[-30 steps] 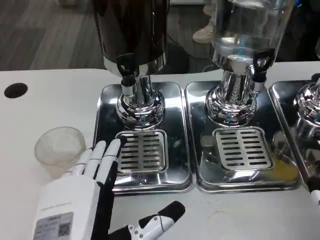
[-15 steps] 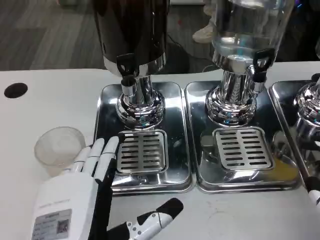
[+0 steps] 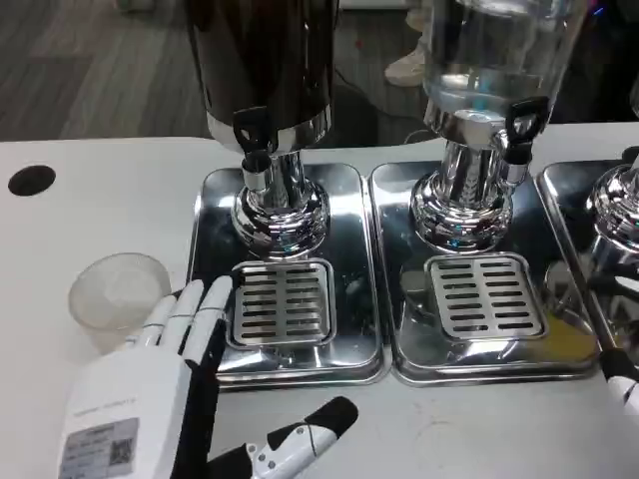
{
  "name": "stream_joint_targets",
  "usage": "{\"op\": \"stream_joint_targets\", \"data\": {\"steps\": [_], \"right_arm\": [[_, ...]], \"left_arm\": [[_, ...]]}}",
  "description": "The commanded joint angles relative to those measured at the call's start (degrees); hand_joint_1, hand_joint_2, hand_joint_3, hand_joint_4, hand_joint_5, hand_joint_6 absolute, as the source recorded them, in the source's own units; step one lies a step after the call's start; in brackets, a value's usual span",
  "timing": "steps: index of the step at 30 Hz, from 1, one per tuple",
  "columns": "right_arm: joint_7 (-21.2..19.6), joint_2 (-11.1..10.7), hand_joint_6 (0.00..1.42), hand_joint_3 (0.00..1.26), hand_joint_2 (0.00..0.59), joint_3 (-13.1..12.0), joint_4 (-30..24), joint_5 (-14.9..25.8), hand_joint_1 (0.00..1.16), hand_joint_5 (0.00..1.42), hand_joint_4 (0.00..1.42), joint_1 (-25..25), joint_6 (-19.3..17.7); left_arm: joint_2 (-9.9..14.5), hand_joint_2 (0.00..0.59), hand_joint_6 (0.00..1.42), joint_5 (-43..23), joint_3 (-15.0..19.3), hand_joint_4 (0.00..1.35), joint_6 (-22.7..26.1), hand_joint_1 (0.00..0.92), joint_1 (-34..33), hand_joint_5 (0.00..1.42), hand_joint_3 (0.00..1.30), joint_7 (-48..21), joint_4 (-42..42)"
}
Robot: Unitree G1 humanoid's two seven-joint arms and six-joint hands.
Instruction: Grasp the cup under the faucet to collect the drink, then remove the cup.
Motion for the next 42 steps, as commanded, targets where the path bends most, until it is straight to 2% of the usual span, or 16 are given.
{"op": "stream_joint_targets", "data": {"steps": [1,3,6,13,18,20,28,35,42], "right_arm": [[-0.2,-0.3,0.0,0.25,0.388,-0.1,0.3,-0.1,0.43,0.05,0.12,0.1,-0.5],[-0.2,-0.2,0.0,0.25,0.388,0.0,0.6,0.1,0.43,0.05,0.12,0.3,-0.8],[-0.2,0.0,0.0,0.26,0.388,0.1,1.2,0.9,0.43,0.05,0.12,0.9,-1.6],[0.0,-0.1,0.0,0.26,0.388,0.1,2.7,2.2,0.43,0.05,0.12,2.0,-3.4],[0.4,-0.1,0.0,0.26,0.388,0.5,3.1,2.9,0.43,0.05,0.13,2.9,-4.8],[0.6,0.1,0.0,0.26,0.388,0.9,3.0,3.1,0.43,0.05,0.14,3.4,-5.3],[1.3,0.2,0.0,0.26,0.388,2.0,1.5,4.0,0.43,0.06,0.15,5.6,-6.8],[1.7,0.4,0.0,0.26,0.396,2.3,1.5,4.6,0.43,0.06,0.15,6.6,-7.2],[2.2,-0.1,0.0,0.26,0.401,1.6,2.9,5.6,0.44,0.06,0.16,7.1,-8.5]], "left_arm": [[-0.8,0.062,0.24,-0.4,2.1,0.0,1.7,0.0,-0.2,0.09,0.11,-0.2,-0.8],[-1.1,0.059,0.24,-0.7,3.4,0.0,2.5,0.0,-0.7,0.09,0.1,-0.8,-1.2],[-1.5,0.051,0.25,-2.4,7.4,0.0,5.0,0.0,-3.3,0.1,0.1,-2.8,-1.3],[-1.1,0.042,0.33,-5.3,14.2,0.02,9.3,0.0,-8.5,0.16,0.1,-6.5,-0.4],[0.3,0.041,0.42,-6.2,19.9,0.03,15.2,0.0,-16.0,0.22,0.11,-10.6,4.2],[1.2,0.039,0.45,-6.0,21.0,0.03,17.0,0.007,-18.4,0.23,0.11,-11.7,6.0],[4.8,0.045,0.55,-3.4,20.7,0.05,22.9,0.025,-27.1,0.3,0.13,-13.6,14.6],[7.1,0.05,0.64,-1.2,18.1,0.08,25.8,0.063,-32.4,0.37,0.14,-14.0,19.2],[8.4,0.057,0.69,1.4,14.2,0.1,28.0,0.2,-36.4,0.42,0.15,-13.8,23.8]]}}
